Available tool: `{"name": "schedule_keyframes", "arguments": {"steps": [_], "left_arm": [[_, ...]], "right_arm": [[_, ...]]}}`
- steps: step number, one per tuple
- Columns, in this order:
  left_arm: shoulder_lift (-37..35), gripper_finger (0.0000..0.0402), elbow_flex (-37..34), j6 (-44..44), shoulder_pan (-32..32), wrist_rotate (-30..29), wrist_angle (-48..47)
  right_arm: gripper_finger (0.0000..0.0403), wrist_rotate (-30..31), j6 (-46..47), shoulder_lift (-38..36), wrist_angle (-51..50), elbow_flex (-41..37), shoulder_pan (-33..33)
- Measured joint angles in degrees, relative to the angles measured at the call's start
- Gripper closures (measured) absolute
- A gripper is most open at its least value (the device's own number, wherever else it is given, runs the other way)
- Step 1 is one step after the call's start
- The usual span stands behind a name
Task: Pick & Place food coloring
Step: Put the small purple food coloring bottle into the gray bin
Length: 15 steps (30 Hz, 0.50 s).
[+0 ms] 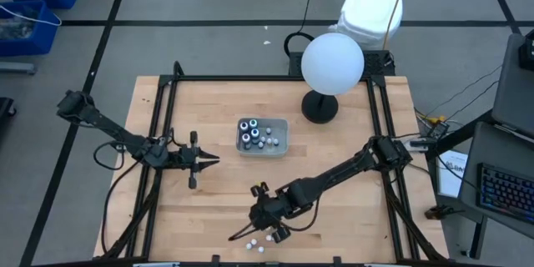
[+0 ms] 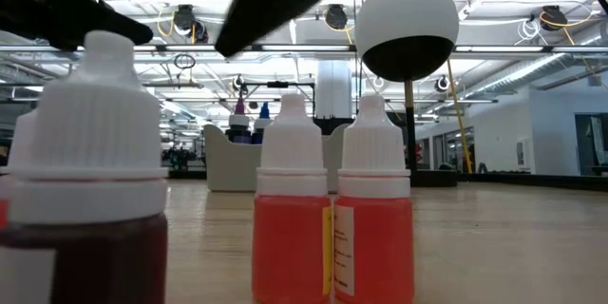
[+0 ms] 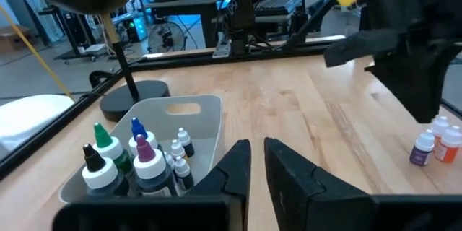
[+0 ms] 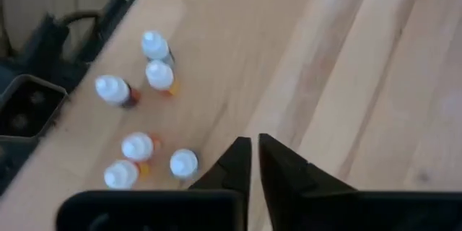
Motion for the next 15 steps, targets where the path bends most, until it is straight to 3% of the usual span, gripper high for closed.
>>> {"name": "schedule_keyframes", "arguments": {"steps": [8, 15], "left_arm": [[0.00, 0.0366, 0.00, -0.54, 0.00, 0.10, -0.06], [0.00, 0.0366, 0.00, -0.54, 0.00, 0.12, -0.08]], "right_arm": [[0.0264, -6.21, -4.48, -0.11, 0.78, -0.09, 2.02], [0.0240, -5.56, -8.80, -0.09, 1.25, -2.79, 2.27]]}}
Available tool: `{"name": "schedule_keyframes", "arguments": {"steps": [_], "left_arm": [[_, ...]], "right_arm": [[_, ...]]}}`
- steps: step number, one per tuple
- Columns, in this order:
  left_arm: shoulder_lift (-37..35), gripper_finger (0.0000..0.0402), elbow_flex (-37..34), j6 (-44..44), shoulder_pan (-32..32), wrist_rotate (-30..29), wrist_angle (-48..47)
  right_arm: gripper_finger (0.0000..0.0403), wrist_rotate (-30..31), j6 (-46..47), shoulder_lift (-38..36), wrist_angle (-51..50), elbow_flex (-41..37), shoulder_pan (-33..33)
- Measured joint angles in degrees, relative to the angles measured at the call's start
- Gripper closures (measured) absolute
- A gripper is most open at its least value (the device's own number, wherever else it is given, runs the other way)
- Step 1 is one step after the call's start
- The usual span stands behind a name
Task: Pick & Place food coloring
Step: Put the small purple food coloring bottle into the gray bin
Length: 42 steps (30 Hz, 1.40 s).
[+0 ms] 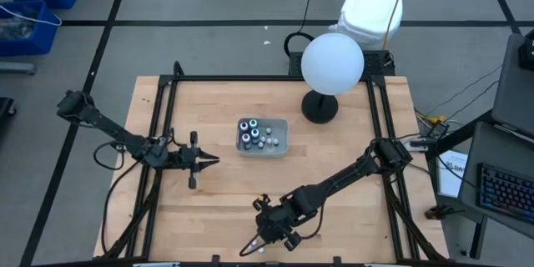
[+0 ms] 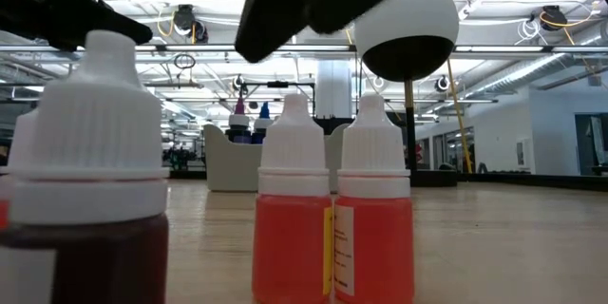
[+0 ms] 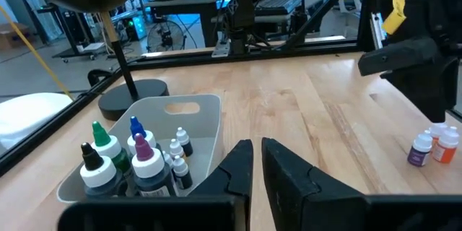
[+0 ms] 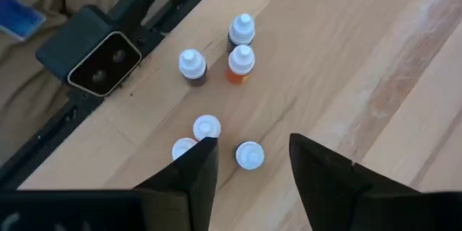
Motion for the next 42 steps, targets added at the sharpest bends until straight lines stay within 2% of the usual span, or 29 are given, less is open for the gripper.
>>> {"name": "schedule_keyframes", "arguments": {"steps": [12, 22, 42], "left_arm": [[0.00, 0.0366, 0.00, 0.04, 0.00, 0.04, -1.25], [0.00, 0.0366, 0.00, 0.04, -0.01, 0.02, -1.57], [0.00, 0.0366, 0.00, 1.47, -0.02, -0.02, -1.44]], "right_arm": [[0.0252, 1.04, -7.53, 0.00, 5.61, -6.82, -0.76], [0.0252, 1.10, -8.51, 0.00, 9.80, -7.11, -0.71], [0.0253, -0.49, -9.43, 2.12, 11.71, -7.13, -0.56]]}}
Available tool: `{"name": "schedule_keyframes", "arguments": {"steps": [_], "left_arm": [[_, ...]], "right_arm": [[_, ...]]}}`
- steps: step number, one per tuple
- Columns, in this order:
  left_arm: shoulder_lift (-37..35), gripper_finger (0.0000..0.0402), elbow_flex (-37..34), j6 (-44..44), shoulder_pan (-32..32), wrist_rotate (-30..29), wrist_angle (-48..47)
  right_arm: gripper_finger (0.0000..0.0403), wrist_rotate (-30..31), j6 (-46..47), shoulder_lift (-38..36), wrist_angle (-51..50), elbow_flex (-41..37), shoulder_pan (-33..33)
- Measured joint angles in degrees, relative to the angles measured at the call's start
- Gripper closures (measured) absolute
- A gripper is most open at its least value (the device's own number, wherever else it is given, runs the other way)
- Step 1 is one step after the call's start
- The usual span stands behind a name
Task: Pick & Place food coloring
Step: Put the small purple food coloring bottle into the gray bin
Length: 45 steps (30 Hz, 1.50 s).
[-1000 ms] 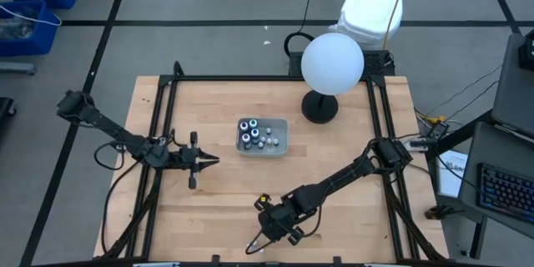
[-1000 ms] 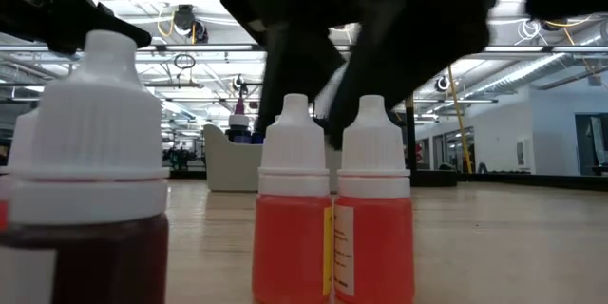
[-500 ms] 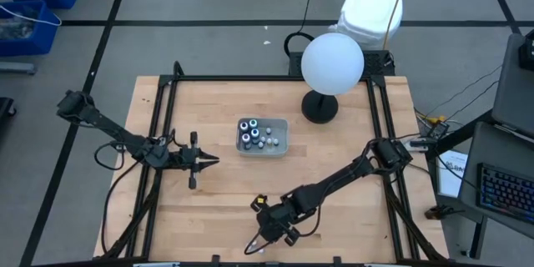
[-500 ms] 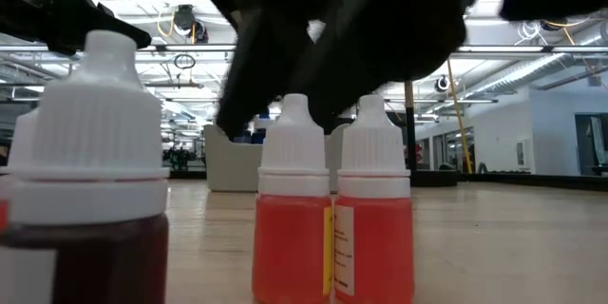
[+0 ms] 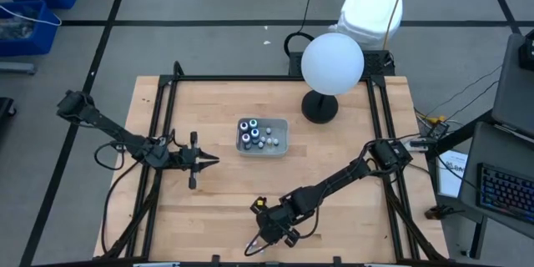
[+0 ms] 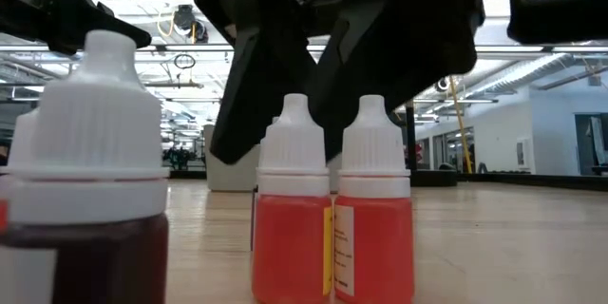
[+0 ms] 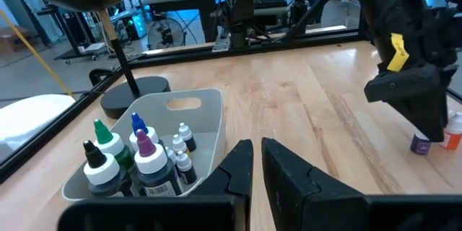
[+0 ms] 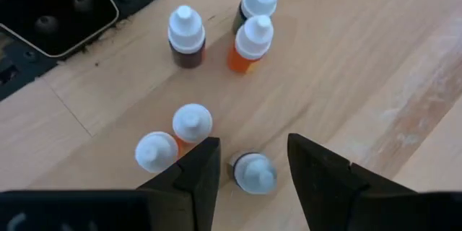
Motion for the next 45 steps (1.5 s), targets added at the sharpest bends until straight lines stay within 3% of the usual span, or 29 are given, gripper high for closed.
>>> {"name": "schedule_keyframes", "arguments": {"steps": [23, 45], "left_arm": [[0.00, 0.0366, 0.00, -0.16, 0.00, -0.02, -0.05], [0.00, 0.0366, 0.00, -0.16, 0.02, -0.02, -0.09]], "right_arm": [[0.0333, 0.07, 4.25, 0.00, -0.16, 0.00, 0.00], [0.0294, 0.24, 9.14, 0.00, -1.57, 0.00, -0.27]]}}
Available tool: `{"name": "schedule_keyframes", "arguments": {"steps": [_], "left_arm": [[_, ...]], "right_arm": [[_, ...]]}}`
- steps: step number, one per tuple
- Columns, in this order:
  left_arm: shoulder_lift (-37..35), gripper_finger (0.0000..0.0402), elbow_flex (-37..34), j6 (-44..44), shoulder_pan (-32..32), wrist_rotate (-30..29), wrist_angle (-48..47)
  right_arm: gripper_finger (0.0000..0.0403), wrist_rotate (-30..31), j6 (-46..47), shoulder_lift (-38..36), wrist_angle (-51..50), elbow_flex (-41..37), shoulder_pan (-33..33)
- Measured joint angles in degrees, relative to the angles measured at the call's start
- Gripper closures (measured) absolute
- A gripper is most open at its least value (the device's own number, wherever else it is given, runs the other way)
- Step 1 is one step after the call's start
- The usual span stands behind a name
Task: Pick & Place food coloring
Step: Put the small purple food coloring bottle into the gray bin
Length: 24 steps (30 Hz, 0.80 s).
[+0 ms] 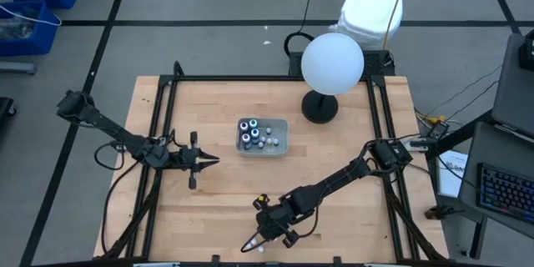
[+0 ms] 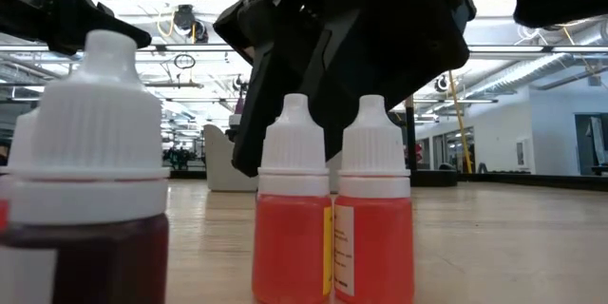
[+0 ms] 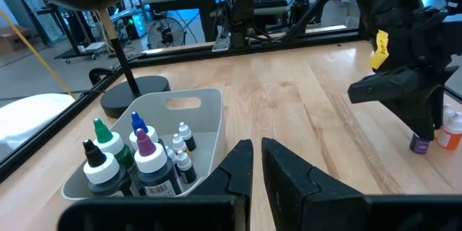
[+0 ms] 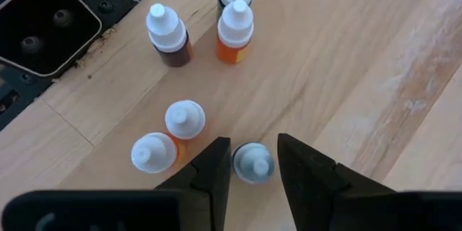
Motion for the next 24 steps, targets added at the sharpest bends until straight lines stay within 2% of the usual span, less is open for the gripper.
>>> {"name": "schedule_keyframes", "arguments": {"steps": [11, 24], "left_arm": [[0.00, 0.0366, 0.00, 0.22, -0.02, 0.00, -0.02], [0.00, 0.0366, 0.00, 0.20, -0.01, 0.00, -0.02]], "right_arm": [[0.0299, 0.00, 0.16, 0.00, -0.54, 0.00, -0.10], [0.0353, -0.02, -0.40, -0.02, 0.53, 0.00, -0.11]]}}
